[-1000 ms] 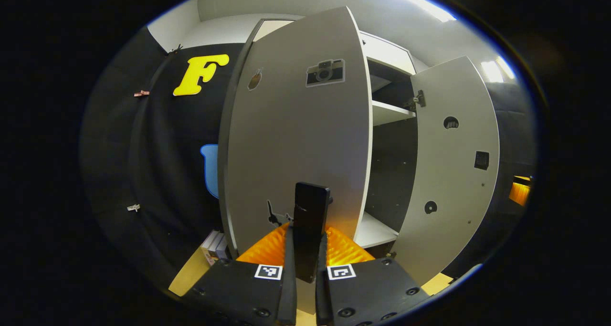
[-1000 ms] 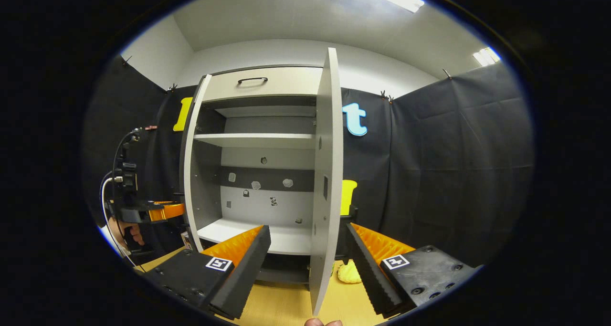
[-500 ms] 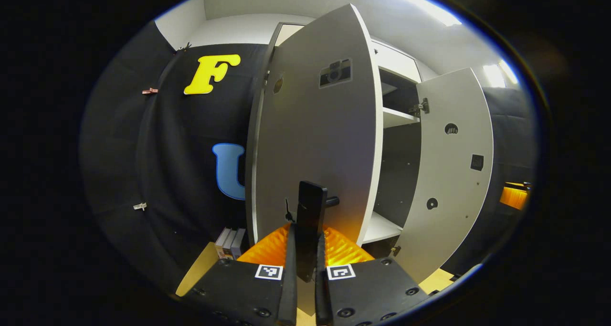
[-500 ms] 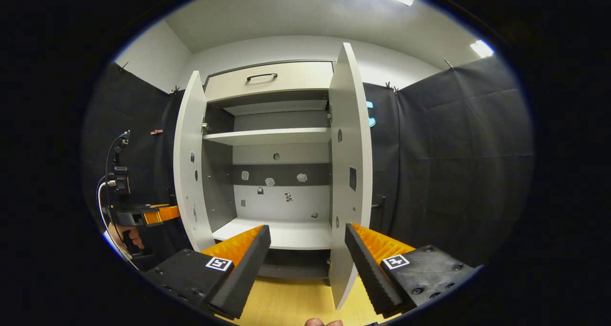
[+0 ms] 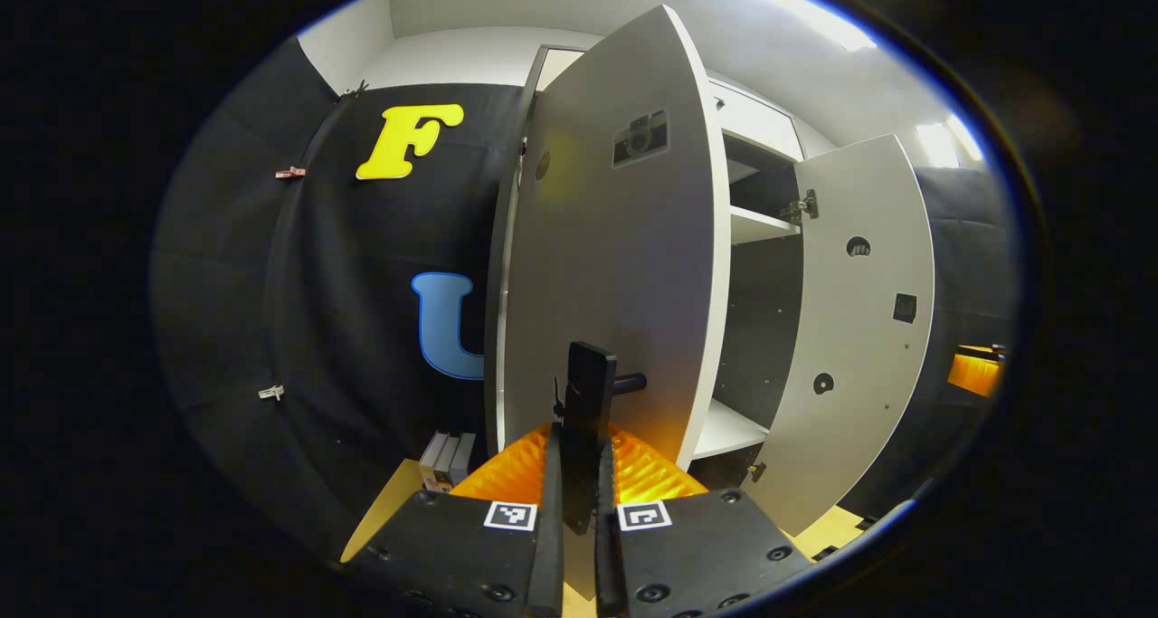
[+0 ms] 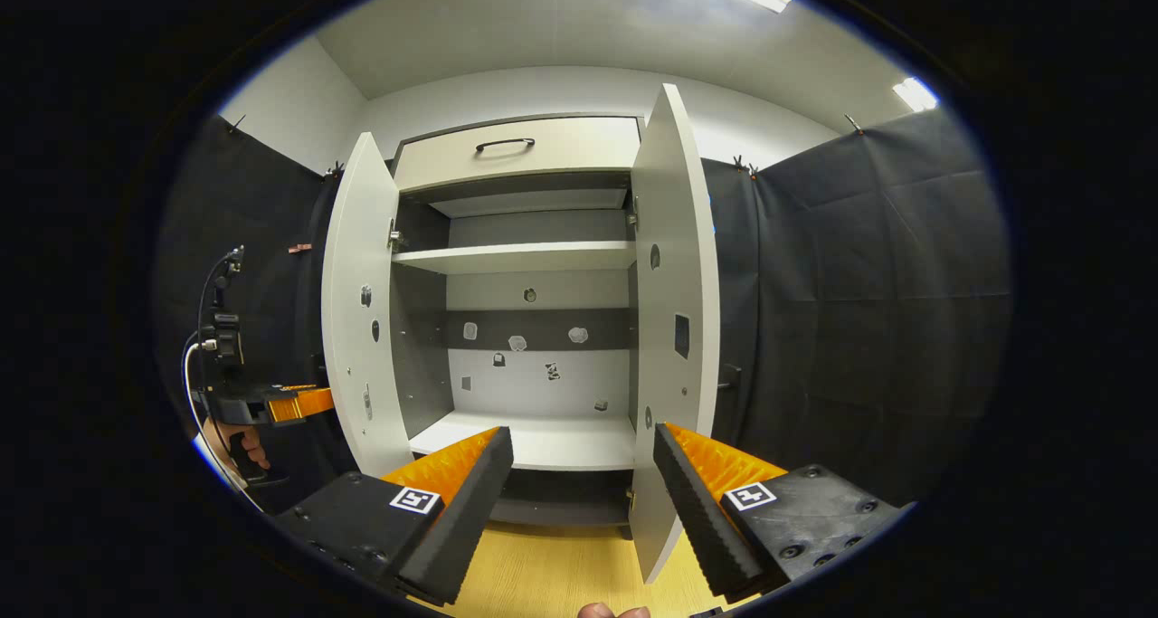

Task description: Open the right door of the double-door shoe cabinet with the right hand, and open the left door with the left hand.

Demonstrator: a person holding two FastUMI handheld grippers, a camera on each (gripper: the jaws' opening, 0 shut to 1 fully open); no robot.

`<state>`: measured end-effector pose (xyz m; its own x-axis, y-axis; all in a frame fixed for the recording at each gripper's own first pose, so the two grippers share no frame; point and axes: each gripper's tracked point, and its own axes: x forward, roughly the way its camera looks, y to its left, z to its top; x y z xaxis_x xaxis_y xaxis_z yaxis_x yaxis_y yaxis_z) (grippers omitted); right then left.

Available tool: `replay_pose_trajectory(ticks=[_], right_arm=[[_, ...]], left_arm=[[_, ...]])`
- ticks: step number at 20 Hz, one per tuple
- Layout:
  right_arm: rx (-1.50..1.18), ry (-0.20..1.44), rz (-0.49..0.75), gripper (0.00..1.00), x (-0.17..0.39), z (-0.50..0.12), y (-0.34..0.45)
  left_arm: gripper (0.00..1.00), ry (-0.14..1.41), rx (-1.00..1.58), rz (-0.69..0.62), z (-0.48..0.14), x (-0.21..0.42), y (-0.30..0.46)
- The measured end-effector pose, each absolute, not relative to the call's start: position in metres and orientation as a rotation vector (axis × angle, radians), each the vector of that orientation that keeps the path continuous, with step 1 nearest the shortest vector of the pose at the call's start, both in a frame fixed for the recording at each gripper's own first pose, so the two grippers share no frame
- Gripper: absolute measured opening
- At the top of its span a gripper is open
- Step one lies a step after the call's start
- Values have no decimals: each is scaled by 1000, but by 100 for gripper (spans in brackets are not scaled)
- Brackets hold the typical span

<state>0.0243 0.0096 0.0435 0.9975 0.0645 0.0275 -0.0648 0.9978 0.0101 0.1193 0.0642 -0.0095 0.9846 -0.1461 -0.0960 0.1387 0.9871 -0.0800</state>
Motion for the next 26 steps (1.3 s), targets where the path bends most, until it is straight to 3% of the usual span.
replay_pose_trajectory(ticks=[8, 15, 17, 18, 26], right_arm=[[19, -23, 70, 98, 26, 42, 13], [20, -20, 87, 98, 25, 41, 21], [23, -15, 92, 98, 25, 40, 22], [22, -13, 93, 98, 24, 39, 22], [25, -2, 101, 98, 22, 40, 23]], left_arm=[[18, 100, -82, -107, -10, 114, 90], [10, 117, -90, 51, -21, 108, 160], [7, 127, -130, 9, -20, 102, 158], [12, 120, -146, 0, -17, 100, 157], [10, 105, -68, 22, -13, 85, 162]])
